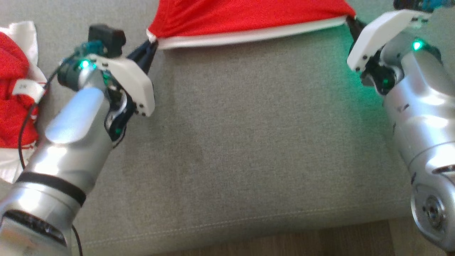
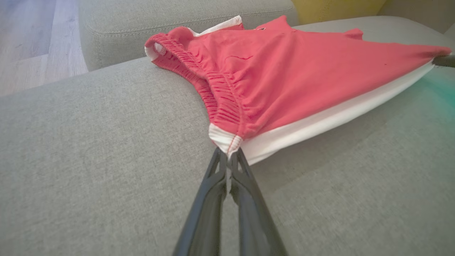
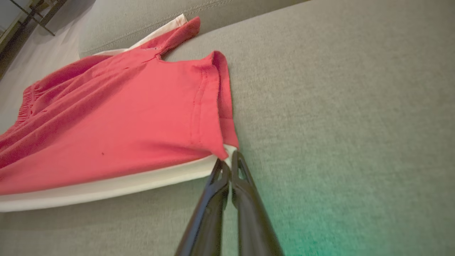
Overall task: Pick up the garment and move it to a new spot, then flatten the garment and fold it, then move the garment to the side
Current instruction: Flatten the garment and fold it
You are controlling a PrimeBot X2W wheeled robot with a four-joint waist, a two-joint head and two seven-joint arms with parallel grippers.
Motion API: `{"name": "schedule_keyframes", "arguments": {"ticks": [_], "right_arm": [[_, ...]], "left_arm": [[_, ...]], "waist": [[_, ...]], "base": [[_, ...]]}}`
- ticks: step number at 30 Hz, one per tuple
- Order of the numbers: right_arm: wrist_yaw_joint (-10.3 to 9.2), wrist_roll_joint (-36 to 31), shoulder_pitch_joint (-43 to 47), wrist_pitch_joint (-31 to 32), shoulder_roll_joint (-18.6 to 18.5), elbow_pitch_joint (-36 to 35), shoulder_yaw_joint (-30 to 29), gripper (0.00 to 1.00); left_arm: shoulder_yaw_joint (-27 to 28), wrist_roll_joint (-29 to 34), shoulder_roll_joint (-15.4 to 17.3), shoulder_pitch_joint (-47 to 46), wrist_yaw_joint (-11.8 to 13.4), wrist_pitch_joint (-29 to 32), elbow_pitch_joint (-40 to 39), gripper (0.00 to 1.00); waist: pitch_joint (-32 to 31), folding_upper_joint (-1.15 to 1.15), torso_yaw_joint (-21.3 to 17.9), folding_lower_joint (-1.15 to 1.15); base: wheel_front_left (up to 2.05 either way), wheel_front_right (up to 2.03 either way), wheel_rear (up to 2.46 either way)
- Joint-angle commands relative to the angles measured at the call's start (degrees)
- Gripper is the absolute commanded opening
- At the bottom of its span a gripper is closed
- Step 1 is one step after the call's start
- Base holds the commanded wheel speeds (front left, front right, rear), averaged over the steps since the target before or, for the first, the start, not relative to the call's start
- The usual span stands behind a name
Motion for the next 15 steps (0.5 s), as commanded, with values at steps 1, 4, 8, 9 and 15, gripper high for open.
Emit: {"name": "schedule_keyframes", "arguments": {"ticks": [1, 4, 8, 9, 15], "right_arm": [[-0.04, 0.39, 0.9, 0.58, -0.7, -1.62, 1.04, 0.0], [-0.04, 1.59, 3.66, 2.94, -1.33, -2.21, 3.2, 0.0], [-0.04, 3.69, 8.2, 6.54, -2.1, -4.29, 7.1, 0.0], [-0.04, 4.38, 9.39, 7.53, -2.44, -5.01, 8.1, 0.0], [-0.04, 9.88, 16.59, 14.47, -5.76, -10.77, 13.85, 0.0]], "left_arm": [[1.13, -0.24, 3.29, -0.6, 0.12, -0.85, -0.97, 0.0], [-0.14, 0.14, 3.54, 1.33, 0.11, -2.15, -0.78, 0.0], [-1.23, 0.23, 3.34, 4.21, 0.11, -3.69, 0.08, 0.0], [-1.41, 0.14, 3.2, 5.03, 0.11, -4.02, 0.28, 0.0], [-3.32, -1.23, 2.42, 10.57, 0.11, -3.99, 0.13, 0.0]], "waist": [[-1.78, 0.0, -0.14, 0.01], [-3.75, 0.0, -0.21, 0.01], [-6.63, 0.0, -0.32, 0.01], [-7.34, 0.0, -0.34, 0.01], [-11.48, 0.0, -0.2, 0.01]], "base": [[0.0, 0.0, 0.0], [0.0, 0.0, 0.0], [0.0, 0.0, 0.0], [0.0, 0.0, 0.0], [0.0, 0.0, 0.0]]}}
